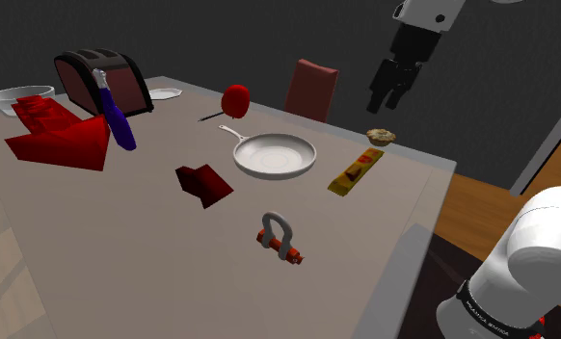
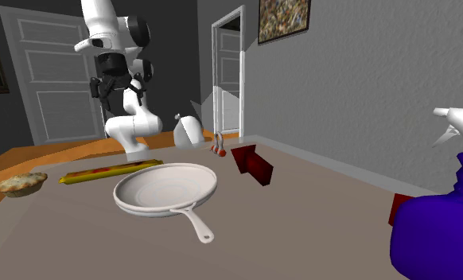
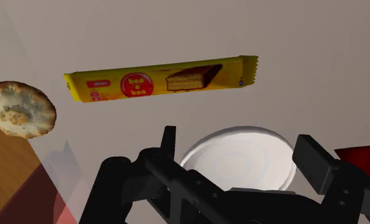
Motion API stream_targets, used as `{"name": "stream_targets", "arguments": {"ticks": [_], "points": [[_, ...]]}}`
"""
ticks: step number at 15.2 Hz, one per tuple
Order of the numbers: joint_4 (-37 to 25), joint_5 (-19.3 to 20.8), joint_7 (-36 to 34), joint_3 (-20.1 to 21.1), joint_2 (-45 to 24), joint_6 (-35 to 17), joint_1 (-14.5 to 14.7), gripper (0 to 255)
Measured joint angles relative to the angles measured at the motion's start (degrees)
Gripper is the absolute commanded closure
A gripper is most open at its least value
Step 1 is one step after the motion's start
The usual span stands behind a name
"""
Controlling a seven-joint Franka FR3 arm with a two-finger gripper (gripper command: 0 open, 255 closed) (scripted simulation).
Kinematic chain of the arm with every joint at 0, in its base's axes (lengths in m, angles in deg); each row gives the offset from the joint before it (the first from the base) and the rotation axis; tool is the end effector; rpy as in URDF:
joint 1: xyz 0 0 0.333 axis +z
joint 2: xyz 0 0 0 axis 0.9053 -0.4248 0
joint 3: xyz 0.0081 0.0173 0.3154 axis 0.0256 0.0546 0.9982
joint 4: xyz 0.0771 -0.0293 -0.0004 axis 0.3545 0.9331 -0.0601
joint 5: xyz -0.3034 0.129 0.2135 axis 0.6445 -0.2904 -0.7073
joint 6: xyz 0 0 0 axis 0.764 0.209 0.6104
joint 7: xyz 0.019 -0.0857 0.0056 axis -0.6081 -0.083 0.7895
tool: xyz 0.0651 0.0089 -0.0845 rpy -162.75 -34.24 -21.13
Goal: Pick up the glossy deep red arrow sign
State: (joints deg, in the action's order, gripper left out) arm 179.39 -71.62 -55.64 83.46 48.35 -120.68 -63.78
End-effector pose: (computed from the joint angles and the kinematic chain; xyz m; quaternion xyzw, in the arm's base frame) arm 0.3226 0.0011 0.6110 -0.9935 -0.0325 -0.0830 0.0709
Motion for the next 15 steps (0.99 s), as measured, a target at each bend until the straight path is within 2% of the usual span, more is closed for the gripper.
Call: {"name": "stream_targets", "arguments": {"ticks": [3,8,15], "points": [[-0.9,-0.6,-1.8,1.7,-1.8,-0.5,0.4,0],[-5.2,-2.0,-8.6,7.7,-8.8,-1.5,1.7,0],[-15.5,-1.8,-19.0,16.0,-22.4,-2.1,2.8,0]]}}
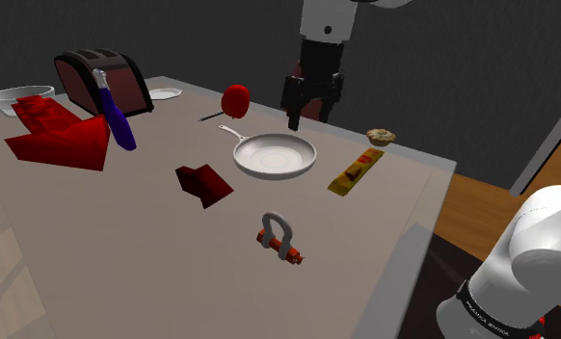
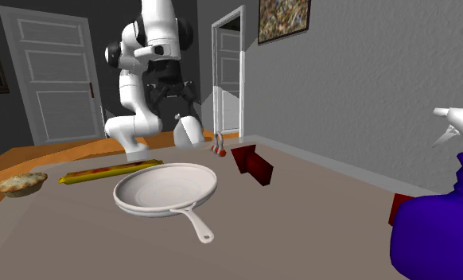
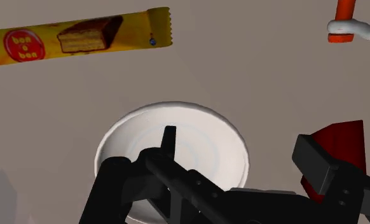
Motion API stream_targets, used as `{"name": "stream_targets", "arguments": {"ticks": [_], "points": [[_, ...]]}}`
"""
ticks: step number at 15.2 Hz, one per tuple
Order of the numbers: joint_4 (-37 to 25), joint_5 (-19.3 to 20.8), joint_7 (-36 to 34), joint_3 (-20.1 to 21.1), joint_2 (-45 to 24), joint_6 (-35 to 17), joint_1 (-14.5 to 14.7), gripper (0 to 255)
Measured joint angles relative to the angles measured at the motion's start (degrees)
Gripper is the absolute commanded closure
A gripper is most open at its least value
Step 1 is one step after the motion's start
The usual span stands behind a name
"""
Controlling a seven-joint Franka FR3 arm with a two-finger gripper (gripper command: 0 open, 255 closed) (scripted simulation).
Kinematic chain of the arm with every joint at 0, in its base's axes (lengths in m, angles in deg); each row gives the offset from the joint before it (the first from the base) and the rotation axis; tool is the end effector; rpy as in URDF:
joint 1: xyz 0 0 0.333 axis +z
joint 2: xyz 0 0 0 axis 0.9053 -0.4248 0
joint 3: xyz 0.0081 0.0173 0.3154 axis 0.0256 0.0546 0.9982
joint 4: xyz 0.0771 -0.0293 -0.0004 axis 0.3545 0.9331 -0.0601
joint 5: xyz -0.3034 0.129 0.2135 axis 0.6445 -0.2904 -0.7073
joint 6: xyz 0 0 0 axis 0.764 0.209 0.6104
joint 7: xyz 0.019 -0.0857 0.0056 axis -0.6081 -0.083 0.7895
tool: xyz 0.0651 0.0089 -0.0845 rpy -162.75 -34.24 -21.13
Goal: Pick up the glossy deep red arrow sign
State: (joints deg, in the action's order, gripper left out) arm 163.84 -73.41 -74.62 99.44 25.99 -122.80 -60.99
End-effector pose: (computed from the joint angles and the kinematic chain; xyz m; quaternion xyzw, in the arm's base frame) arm 0.4154 0.1631 0.5916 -0.9989 -0.0117 -0.0252 0.0385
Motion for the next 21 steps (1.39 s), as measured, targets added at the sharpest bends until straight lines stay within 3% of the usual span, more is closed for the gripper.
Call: {"name": "stream_targets", "arguments": {"ticks": [11,19,21], "points": [[-22.0,7.5,-17.0,9.5,-25.8,2.8,3.5,0],[-46.8,15.5,-27.1,11.1,-48.1,11.0,11.6,0],[-47.3,15.9,-27.7,11.1,-49.2,10.6,12.2,0]]}}
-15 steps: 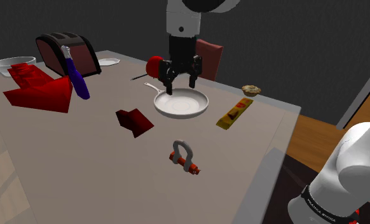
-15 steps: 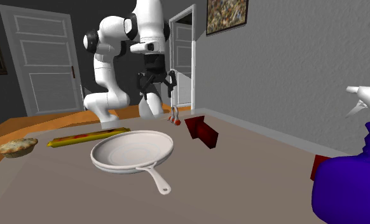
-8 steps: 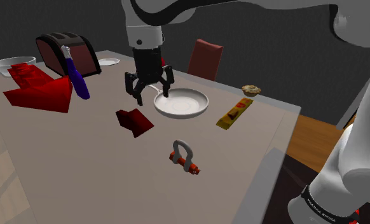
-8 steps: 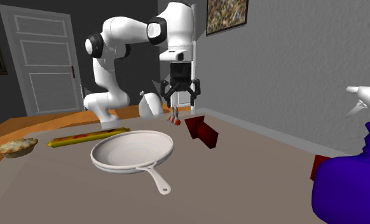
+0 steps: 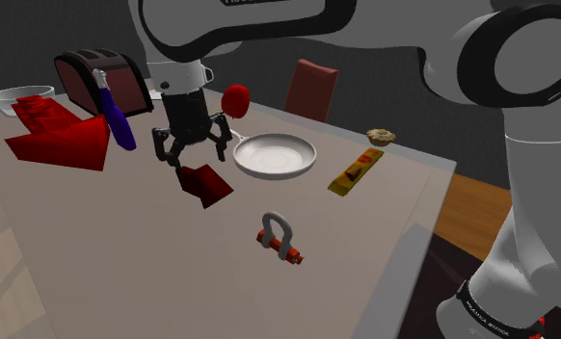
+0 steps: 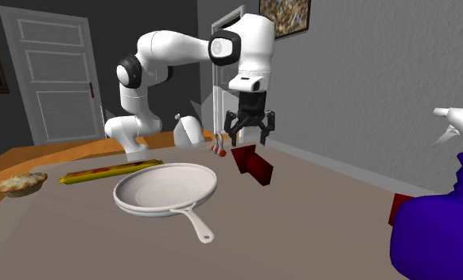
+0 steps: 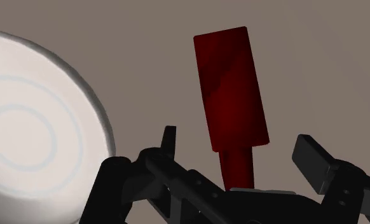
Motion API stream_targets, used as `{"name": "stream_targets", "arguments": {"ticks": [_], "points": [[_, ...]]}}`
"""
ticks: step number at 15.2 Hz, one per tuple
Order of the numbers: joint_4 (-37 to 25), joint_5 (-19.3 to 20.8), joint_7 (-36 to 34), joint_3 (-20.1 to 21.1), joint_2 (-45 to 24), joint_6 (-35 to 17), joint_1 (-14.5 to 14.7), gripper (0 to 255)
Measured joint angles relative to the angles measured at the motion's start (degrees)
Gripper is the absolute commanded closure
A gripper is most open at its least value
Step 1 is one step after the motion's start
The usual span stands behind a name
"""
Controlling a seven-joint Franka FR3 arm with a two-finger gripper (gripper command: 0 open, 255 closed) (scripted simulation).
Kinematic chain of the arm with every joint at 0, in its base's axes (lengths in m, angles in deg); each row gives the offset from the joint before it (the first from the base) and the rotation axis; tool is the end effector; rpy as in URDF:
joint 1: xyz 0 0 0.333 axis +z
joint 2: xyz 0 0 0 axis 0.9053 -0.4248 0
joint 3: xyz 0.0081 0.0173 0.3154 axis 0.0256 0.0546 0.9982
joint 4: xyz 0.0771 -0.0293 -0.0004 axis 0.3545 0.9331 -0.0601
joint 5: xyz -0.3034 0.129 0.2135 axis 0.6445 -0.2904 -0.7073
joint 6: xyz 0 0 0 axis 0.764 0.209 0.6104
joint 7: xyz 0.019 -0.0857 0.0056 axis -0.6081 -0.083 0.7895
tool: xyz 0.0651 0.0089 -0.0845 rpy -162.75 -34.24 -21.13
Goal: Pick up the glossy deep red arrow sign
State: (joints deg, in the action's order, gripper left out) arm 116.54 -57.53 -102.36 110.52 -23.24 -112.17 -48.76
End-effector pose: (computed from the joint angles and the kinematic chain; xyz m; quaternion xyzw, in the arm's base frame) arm 0.5557 0.3831 0.5081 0.9979 -0.0206 -0.0604 0.0074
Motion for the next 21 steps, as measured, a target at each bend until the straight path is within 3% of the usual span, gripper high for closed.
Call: {"name": "stream_targets", "arguments": {"ticks": [5,6,16,21], "points": [[3.4,0.1,-0.2,-0.1,-0.3,-3.6,-0.1,0],[4.0,0.1,-0.2,-0.1,-0.2,-4.1,-0.2,255],[4.5,0.1,-0.2,-0.1,0.0,-4.4,-0.4,255],[0.9,0.2,-0.3,0.0,-0.4,-1.3,0.2,255]]}}
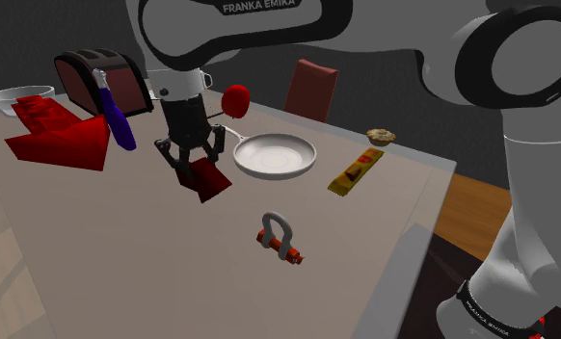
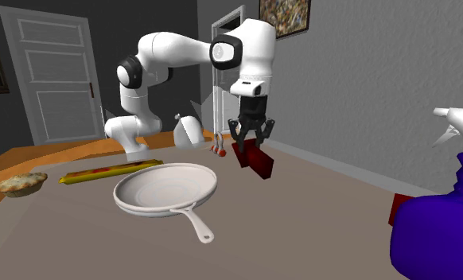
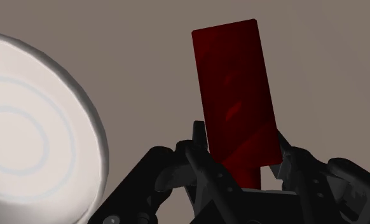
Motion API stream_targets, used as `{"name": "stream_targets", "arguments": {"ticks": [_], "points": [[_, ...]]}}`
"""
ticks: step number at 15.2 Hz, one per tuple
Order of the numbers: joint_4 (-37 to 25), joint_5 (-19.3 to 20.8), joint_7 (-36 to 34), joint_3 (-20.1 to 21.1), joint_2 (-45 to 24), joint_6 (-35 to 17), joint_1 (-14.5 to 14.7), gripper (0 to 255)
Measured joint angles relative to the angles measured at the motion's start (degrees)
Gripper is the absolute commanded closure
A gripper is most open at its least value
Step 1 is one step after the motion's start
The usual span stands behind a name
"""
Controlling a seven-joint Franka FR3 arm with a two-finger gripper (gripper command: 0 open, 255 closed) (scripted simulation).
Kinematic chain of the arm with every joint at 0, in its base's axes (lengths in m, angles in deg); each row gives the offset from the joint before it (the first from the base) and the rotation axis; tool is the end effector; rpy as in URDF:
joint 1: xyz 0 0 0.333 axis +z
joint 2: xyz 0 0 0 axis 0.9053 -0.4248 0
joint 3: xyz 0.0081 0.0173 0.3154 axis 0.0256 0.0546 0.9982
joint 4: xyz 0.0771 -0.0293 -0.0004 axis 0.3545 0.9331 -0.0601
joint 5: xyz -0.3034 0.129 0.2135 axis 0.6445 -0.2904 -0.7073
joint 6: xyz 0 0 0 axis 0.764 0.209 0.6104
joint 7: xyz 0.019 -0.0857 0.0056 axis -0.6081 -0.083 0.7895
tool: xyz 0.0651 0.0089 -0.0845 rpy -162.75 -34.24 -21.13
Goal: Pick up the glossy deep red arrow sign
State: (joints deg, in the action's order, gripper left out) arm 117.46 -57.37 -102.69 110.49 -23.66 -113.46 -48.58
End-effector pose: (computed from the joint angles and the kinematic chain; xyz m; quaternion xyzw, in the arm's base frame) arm 0.5563 0.3866 0.4977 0.9979 -0.0212 -0.0604 0.0077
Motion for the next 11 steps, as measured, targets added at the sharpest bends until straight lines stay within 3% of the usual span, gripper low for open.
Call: {"name": "stream_targets", "arguments": {"ticks": [11], "points": [[-12.2,0.8,-0.1,0.0,-2.4,9.7,1.9,255]]}}
